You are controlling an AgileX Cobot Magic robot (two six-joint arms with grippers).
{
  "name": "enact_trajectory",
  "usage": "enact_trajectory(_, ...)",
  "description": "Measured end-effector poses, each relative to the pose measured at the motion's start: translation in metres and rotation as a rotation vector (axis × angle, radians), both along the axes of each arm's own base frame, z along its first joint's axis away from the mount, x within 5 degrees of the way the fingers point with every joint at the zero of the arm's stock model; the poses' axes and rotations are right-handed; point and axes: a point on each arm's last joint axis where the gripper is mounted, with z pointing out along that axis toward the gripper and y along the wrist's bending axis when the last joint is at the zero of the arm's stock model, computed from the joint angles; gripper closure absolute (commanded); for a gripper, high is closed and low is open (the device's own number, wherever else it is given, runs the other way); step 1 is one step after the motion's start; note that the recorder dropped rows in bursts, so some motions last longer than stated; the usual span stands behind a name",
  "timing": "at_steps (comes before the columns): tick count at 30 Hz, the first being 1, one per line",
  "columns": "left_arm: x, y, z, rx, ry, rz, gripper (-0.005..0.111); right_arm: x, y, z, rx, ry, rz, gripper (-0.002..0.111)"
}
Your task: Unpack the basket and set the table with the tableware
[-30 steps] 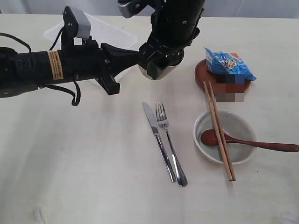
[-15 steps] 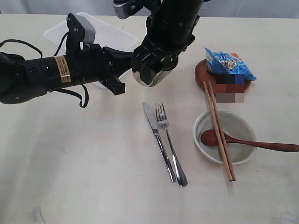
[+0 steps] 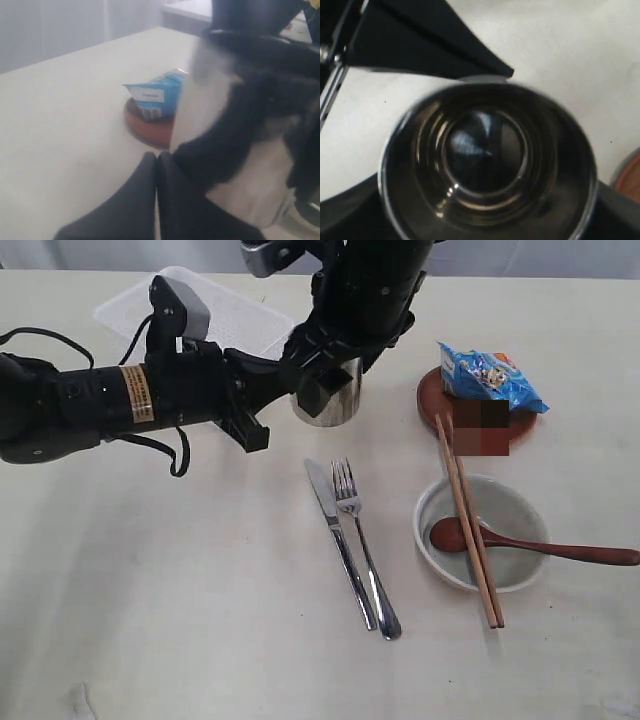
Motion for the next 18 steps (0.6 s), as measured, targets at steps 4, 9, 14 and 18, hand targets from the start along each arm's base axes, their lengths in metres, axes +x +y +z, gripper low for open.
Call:
enact_trajectory(4, -0.001, -0.001, -0.001, 0.004, 0.001, -0.007, 0.107, 0.001, -0.001, 0.0, -0.008, -0.008, -0.004, 0.109)
enact_trajectory(9, -0.001, -0.002, -0.001, 0.007, 0.003, -0.008, 0.107, 0.003, -0.002, 0.0, -0.017, -0.036, -0.01, 0.109)
enact_trajectory(14, 0.001, -0.001, -0.003, 0.013, 0.016, 0.02, 0.107, 0.011, 0.002, 0.003, 0.032, -0.12, -0.026, 0.109)
enact_trajectory(18, 0.0, -0.001, -0.002, 0.005, 0.008, 0.007, 0.107, 0.018, 0.007, 0.005, 0.084, -0.193, -0.038, 0.109)
